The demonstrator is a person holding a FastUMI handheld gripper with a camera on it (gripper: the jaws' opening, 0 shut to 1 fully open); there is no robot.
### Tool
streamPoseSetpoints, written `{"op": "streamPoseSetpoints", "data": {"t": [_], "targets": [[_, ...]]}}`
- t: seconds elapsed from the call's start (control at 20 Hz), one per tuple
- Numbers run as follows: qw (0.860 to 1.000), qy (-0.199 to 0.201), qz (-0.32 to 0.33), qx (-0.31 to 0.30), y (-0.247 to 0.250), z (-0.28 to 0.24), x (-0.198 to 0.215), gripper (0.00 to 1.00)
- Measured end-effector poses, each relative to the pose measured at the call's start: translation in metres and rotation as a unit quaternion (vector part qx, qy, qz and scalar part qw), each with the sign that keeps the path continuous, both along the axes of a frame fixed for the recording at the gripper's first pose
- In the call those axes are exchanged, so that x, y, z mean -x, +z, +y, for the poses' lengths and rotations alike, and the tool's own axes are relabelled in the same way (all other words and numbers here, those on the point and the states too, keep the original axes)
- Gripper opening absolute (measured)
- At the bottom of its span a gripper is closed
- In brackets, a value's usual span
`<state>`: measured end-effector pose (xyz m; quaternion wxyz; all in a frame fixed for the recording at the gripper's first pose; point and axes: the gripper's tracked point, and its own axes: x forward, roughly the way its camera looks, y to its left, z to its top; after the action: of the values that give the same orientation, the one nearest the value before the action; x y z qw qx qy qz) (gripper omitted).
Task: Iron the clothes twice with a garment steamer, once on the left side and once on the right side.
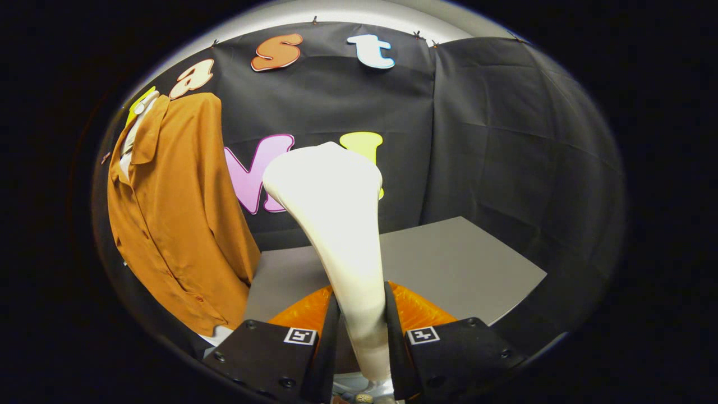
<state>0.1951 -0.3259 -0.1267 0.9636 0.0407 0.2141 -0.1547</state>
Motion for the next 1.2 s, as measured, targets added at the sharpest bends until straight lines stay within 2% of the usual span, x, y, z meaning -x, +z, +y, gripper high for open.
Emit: {"op": "streamPoseSetpoints", "data": {"t": [0.25,0.7,0.95,1.2], "targets": [[1.000,-0.008,-0.025,0.011,0.023,0.063,0.003,0.44],[0.997,0.029,-0.063,0.031,0.049,0.191,-0.016,0.44],[0.996,0.043,-0.060,0.042,0.046,0.234,-0.032,0.44],[0.997,0.032,-0.051,0.042,0.038,0.252,-0.043,0.44]]}}
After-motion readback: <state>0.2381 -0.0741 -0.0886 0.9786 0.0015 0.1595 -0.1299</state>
